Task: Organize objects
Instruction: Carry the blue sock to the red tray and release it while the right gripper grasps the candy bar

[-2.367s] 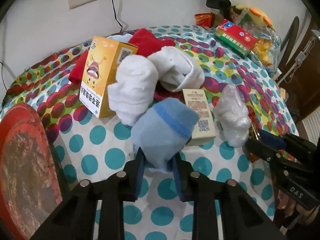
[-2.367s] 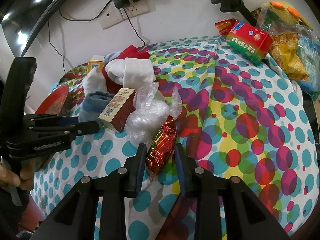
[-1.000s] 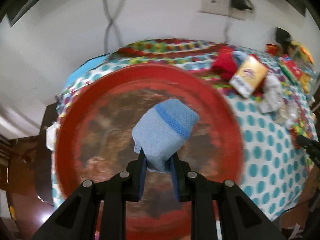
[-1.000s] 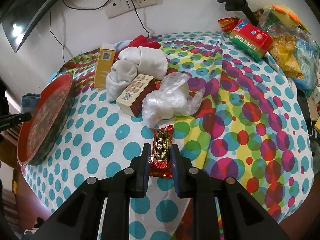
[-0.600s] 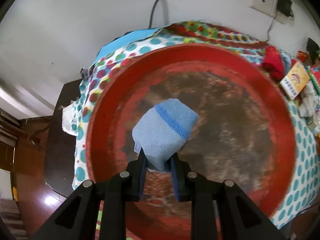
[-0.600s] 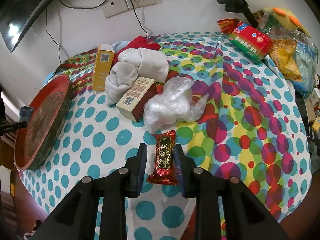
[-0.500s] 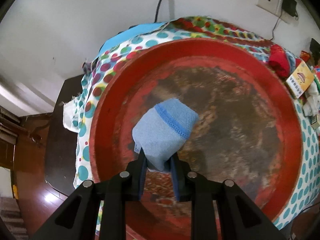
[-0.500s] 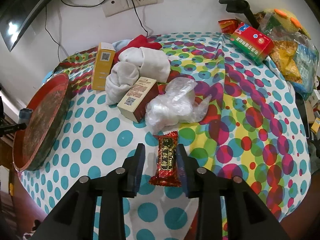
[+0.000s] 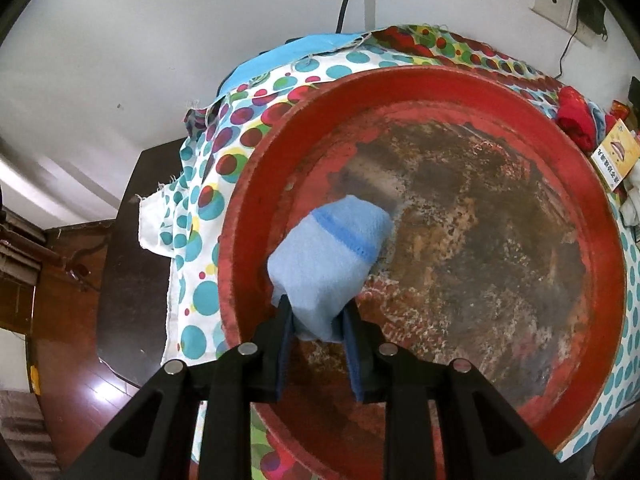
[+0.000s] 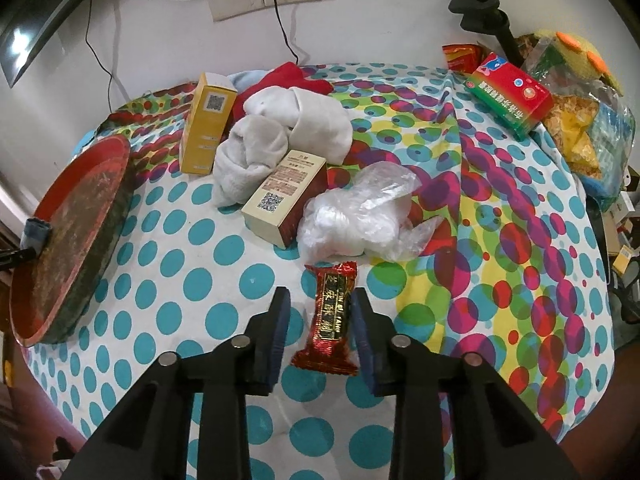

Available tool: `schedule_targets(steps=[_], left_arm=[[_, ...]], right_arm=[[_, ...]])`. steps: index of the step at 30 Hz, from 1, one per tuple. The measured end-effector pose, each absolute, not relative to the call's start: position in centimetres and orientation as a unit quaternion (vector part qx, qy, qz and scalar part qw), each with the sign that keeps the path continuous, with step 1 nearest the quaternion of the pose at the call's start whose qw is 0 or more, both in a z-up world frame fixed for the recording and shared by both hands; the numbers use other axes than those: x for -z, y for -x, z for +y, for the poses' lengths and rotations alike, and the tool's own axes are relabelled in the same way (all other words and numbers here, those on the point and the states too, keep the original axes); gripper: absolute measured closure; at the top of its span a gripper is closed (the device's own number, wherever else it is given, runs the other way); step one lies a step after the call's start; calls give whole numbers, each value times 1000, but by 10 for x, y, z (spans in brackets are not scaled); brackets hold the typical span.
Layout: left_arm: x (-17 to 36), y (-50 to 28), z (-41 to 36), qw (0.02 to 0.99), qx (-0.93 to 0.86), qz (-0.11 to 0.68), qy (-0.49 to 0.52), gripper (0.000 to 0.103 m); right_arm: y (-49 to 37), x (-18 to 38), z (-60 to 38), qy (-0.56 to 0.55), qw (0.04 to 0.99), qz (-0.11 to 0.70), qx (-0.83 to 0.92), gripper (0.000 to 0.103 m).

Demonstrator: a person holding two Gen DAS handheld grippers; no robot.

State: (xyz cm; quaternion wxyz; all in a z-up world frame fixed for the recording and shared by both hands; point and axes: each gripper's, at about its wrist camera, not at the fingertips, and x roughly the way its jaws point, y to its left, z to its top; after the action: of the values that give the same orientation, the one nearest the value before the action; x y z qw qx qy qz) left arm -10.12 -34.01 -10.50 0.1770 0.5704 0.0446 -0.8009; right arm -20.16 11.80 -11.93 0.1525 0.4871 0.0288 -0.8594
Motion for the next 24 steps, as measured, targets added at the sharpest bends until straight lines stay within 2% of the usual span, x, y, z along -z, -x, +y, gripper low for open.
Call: schedule_targets(steps=[2,4,5,11,16,24], left_arm=[[103,99,-338,180,799,44,-573,75],[102,96,-336,185,796,37,-576,66],[102,95,-334,187,794,33,-578,66],[95,77,-321,182,794,31,-579,64],[84,61,-306,179,803,26,-567,56],[69,39,-290,178,810,39,-557,56]], right_arm=[[200,118,118,-485,150,31,861,84],[198,117,117,-486,154,30,860,85],[196,117,117,-486,152,31,860,86],[186,112,120,-481,161,24,861,87],[178,106,125,-477,165,20,863,87],[165,101,124,-473,175,13,863,87]])
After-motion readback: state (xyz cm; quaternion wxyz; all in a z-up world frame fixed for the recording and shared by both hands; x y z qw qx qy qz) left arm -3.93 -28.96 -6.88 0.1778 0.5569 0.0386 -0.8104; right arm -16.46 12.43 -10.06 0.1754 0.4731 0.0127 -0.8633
